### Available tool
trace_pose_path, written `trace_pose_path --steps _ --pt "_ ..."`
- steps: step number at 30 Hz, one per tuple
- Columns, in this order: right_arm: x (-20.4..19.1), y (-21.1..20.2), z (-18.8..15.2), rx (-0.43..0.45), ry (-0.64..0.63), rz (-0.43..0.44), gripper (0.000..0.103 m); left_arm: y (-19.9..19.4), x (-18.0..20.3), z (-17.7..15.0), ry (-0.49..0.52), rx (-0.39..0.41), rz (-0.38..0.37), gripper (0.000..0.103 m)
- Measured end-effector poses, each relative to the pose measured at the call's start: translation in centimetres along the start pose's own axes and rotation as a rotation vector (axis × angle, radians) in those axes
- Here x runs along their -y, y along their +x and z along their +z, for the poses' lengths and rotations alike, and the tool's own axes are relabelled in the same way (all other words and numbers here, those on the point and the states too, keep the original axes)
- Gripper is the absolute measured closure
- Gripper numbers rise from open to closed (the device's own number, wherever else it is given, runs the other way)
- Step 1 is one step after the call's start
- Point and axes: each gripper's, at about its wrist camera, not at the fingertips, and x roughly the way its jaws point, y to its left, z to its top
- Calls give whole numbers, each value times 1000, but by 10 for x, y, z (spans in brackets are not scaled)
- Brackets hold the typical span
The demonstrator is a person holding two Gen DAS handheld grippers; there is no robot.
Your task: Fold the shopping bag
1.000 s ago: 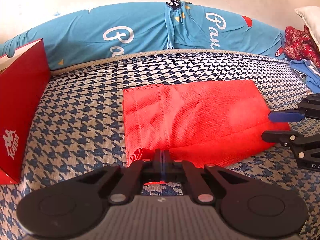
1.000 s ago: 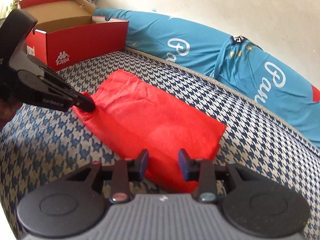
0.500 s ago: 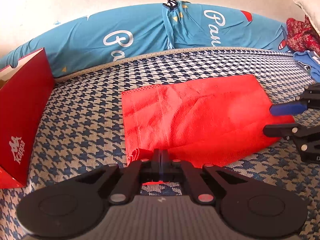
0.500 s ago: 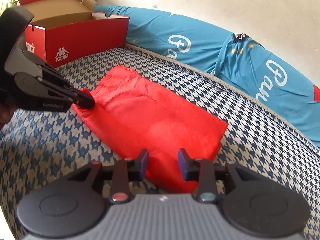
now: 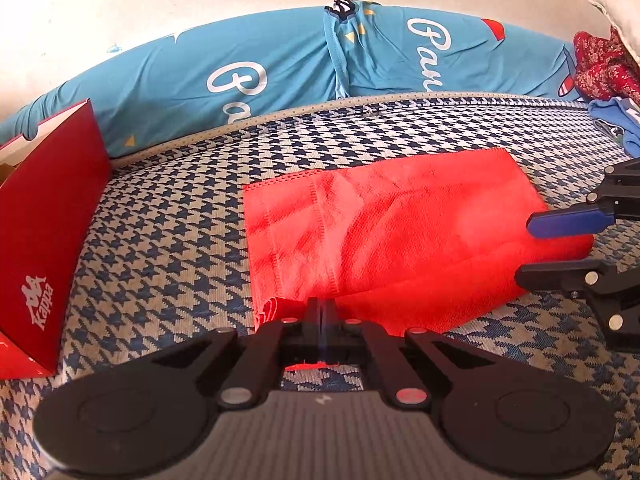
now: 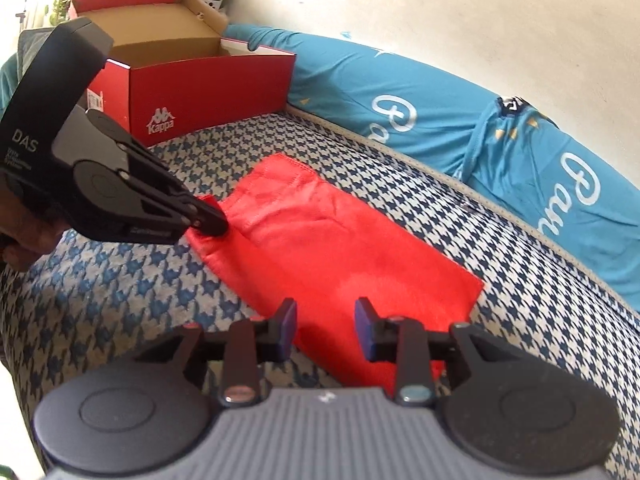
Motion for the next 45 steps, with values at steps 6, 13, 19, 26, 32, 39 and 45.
trace_pose_path --steps 6,13,19,26,32,39,45 --pt "-2 17 -2 -71 -3 10 73 0 -2 0 -10 2 -9 103" --pt "-2 14 0 -70 14 17 70 0 -5 -2 -22 5 -18 103" --pt "-15 7 1 -21 -102 15 69 1 -7 0 -22 0 -25 103" --pt "-32 11 0 -20 -232 -5 68 2 -7 1 -15 -13 -28 103" --pt "-46 22 -2 -23 -343 -32 68 3 -8 2 -22 -18 -35 103" --pt "-57 27 -14 -21 -502 -79 70 3 -9 2 -30 -22 -41 103" --pt "-58 33 -21 -31 -562 -121 68 4 -10 4 -34 -25 -42 103"
